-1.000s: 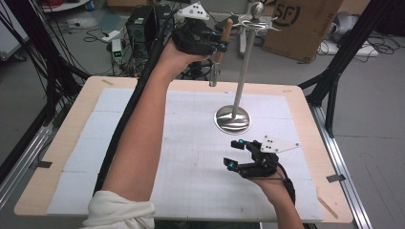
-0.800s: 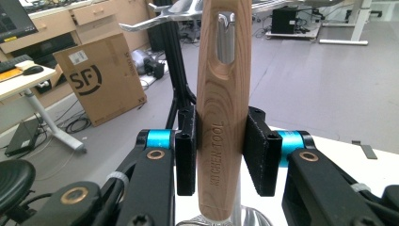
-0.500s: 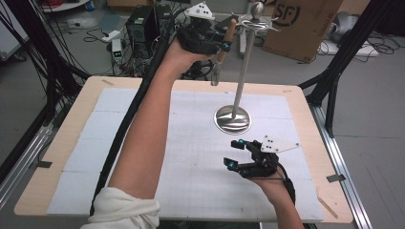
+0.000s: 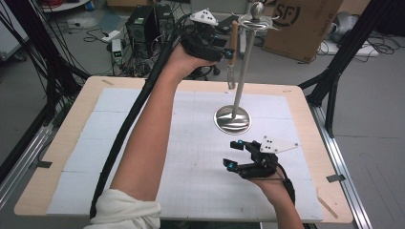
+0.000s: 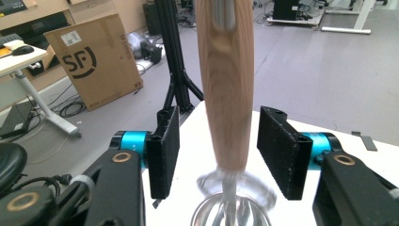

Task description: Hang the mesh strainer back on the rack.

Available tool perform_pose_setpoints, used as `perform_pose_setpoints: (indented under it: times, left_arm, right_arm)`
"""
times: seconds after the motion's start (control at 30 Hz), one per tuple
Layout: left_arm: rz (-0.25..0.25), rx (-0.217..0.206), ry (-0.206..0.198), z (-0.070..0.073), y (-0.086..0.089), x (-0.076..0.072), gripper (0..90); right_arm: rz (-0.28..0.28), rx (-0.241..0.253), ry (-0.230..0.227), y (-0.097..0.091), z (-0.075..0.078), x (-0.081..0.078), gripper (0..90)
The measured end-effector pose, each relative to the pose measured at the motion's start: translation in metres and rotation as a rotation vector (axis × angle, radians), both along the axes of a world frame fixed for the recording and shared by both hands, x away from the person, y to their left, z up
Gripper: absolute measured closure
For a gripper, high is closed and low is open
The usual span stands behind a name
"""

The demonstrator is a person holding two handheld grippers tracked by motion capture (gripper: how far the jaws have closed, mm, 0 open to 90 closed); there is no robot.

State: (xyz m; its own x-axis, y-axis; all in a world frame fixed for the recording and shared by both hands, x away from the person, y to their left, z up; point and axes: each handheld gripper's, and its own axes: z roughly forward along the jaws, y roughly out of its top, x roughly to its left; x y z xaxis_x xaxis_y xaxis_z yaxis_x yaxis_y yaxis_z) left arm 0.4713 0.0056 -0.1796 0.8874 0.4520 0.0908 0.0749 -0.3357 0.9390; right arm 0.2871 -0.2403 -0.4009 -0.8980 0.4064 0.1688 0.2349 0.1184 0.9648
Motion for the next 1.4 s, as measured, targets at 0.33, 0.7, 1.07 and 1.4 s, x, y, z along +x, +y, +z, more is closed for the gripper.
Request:
perform_pose_setpoints:
  times: [0.33,0.7,1.07,1.4]
  left_arm:
    - [0.013,-0.004,0.04,-0.018,0.026,-0.01,38.4]
    - [0.039,-0.036,0.053,-0.038,0.067,-0.044,30.7]
    - [0.053,-0.072,0.04,-0.057,0.112,-0.081,23.4]
    - [0.036,-0.126,0.04,-0.086,0.148,-0.108,19.7]
  right_arm:
    - [0.002,-0.009,0.004,0.002,-0.001,0.0,27.0]
    - [0.006,-0.025,0.005,0.004,-0.003,0.0,27.0]
    - [-0.004,-0.027,-0.001,0.004,-0.002,0.0,27.0]
    - [-0.01,-0.034,0.005,0.004,-0.004,0.0,27.0]
